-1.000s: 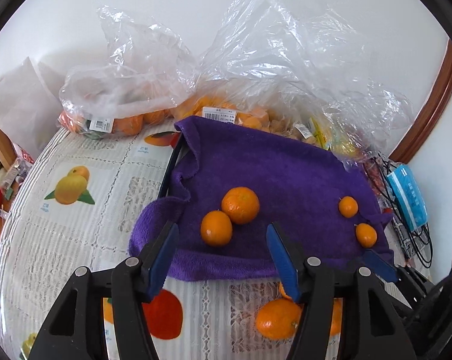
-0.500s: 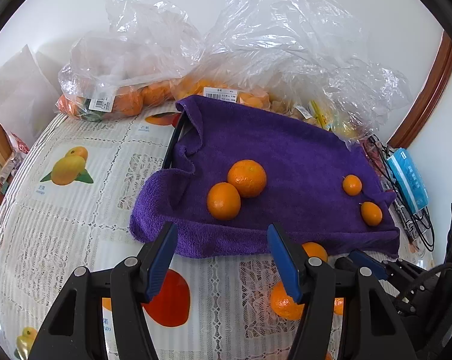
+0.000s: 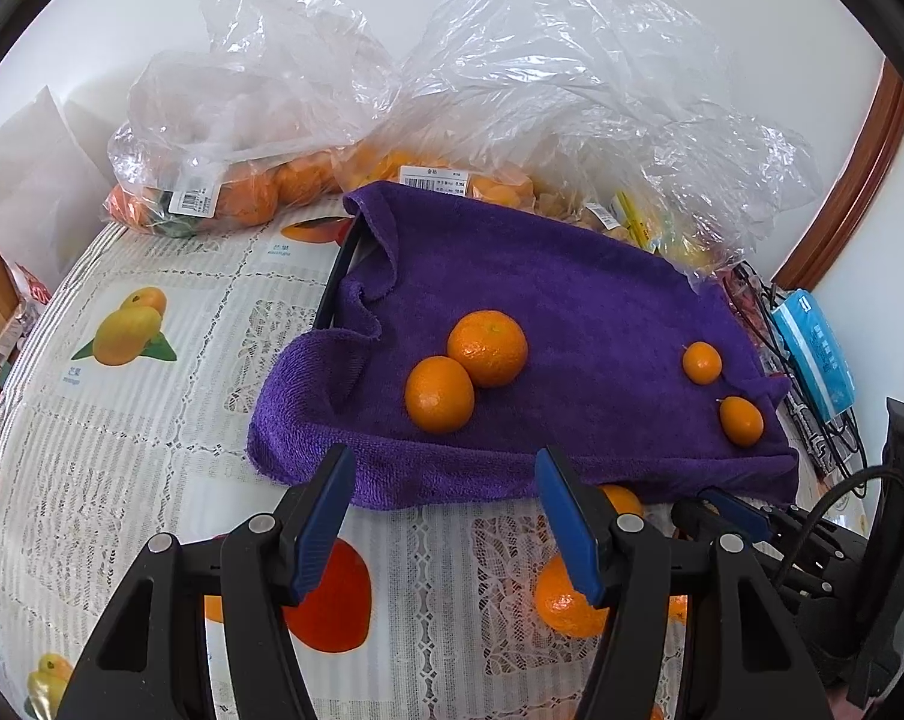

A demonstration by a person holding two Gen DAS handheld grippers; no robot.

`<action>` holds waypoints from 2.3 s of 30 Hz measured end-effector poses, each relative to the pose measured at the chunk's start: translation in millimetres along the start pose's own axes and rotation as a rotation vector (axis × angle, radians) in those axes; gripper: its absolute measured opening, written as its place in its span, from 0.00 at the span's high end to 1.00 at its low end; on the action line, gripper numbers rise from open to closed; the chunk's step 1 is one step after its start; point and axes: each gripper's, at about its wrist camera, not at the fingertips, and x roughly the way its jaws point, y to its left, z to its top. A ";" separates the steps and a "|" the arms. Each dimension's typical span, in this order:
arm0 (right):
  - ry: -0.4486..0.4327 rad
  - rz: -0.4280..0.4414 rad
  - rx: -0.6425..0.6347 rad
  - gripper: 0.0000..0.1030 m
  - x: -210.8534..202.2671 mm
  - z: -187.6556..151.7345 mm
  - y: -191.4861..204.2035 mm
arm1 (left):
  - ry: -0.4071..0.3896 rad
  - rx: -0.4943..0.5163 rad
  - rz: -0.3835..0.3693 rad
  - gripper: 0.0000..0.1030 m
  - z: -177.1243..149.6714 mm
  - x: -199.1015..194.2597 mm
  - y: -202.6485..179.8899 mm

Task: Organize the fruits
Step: 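Move the right tool down around the small yellow-green fruit, then close the right tool on the yellow-green fruit while the left tool grasps a large orange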

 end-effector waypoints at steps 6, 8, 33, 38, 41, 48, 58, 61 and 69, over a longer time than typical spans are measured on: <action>0.015 -0.047 -0.025 0.75 0.7 -0.2 -1.6 | 0.005 0.005 0.001 0.42 -0.4 2.3 -0.6; 0.019 -0.048 -0.022 0.75 0.5 -0.5 -2.9 | 0.004 0.007 0.001 0.41 -0.6 2.7 -1.4; -0.093 -0.043 -0.024 0.77 -37.0 5.9 -27.5 | 0.021 0.050 -0.117 0.41 -9.9 -3.7 -15.9; -0.183 -0.051 0.010 0.77 -56.6 9.1 -38.8 | 0.048 0.105 -0.146 0.40 -18.6 -2.3 -33.1; -0.201 -0.054 0.025 0.77 -58.6 10.5 -43.0 | 0.080 0.149 -0.153 0.39 -24.7 2.6 -44.3; -0.205 -0.040 0.068 0.77 -56.8 12.3 -52.8 | 0.142 0.229 -0.100 0.39 -35.7 16.4 -60.0; -0.205 -0.048 0.082 0.77 -53.3 12.7 -54.1 | 0.183 0.306 -0.044 0.58 -47.3 23.2 -70.1; -0.203 -0.046 0.086 0.77 -52.1 12.6 -55.3 | 0.191 0.288 -0.065 0.59 -45.2 23.1 -66.5; -0.225 -0.036 0.092 0.77 -56.3 12.5 -55.8 | 0.170 0.249 -0.102 0.59 -38.0 12.2 -57.0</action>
